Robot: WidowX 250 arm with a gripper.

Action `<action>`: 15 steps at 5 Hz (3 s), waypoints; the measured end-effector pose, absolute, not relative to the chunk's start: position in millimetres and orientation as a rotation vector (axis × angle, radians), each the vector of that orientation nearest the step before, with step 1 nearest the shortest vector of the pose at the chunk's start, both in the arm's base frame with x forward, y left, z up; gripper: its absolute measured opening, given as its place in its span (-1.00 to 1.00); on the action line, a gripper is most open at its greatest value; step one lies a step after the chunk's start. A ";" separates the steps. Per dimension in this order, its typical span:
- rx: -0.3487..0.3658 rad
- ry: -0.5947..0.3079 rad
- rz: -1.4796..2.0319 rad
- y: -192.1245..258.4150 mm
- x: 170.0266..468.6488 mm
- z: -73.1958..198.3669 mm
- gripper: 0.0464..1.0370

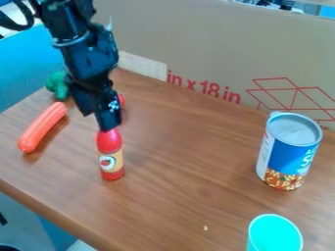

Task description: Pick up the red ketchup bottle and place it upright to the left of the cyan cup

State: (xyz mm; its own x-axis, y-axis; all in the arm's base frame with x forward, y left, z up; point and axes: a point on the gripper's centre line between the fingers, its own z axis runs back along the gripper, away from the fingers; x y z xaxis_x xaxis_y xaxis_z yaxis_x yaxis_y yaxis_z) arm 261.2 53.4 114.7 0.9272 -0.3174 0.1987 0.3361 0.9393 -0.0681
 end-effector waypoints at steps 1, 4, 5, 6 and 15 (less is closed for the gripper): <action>-0.095 -0.157 -0.332 52.8 266.0 106.3 0.80; -0.112 -0.187 -0.355 43.7 266.0 112.9 -0.39; -0.090 -0.237 -0.393 30.2 261.5 129.6 -0.39; -0.121 -0.322 -0.451 1.6 264.9 147.3 -0.39; -0.096 -0.224 -0.916 -100.0 257.3 99.1 0.38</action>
